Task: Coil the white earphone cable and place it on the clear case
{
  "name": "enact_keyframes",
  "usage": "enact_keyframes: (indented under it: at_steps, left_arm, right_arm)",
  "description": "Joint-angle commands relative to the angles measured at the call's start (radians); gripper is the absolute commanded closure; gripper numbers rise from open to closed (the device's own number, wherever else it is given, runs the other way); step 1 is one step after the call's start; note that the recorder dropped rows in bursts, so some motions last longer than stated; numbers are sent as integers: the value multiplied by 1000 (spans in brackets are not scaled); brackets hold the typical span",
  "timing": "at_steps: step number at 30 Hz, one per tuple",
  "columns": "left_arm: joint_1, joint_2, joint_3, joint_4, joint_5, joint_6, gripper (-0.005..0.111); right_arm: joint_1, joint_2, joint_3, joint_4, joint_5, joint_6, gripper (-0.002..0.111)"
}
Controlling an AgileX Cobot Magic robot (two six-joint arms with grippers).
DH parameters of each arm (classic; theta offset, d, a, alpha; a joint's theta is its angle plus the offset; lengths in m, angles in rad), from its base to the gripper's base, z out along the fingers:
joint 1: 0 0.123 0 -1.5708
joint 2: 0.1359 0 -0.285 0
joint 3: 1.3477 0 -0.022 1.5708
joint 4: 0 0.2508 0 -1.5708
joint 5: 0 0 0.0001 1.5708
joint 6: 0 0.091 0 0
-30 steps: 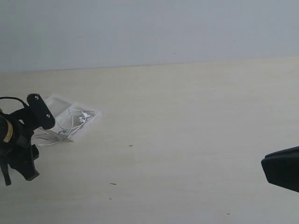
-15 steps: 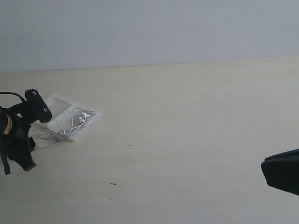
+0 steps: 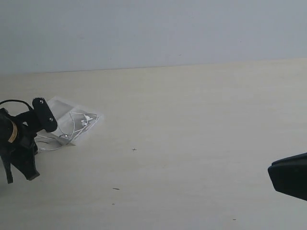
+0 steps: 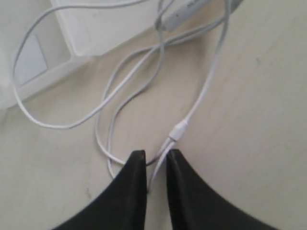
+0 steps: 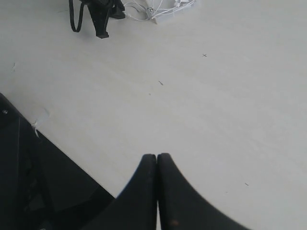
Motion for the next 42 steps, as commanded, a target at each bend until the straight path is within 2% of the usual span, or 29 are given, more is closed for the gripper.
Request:
enact_keyframes:
  at_steps: [1,4,15,29,35,42]
  left_arm:
    - [5,9,-5,4,-28,4,101]
    - [5,6,-5,4,-28,4,107]
    - [5,-45,-118,-7,17,-43,107]
    - [5,2,-280,-4,28,-34,107]
    - [5,51,-293,2,27,-26,107]
    - [5,110,-295,96,27,-25,107]
  right_arm:
    - [1,-1,5,1,-10,-11,108]
    - [1,-1,5,1,-12,-11,108]
    - [1,-1,5,1,-18,-11,108]
    - [1,-1,5,15,-47,-11,108]
    - [1,-1,5,17,-47,-11,108]
    - [1,-1,5,17,-51,-11,108]
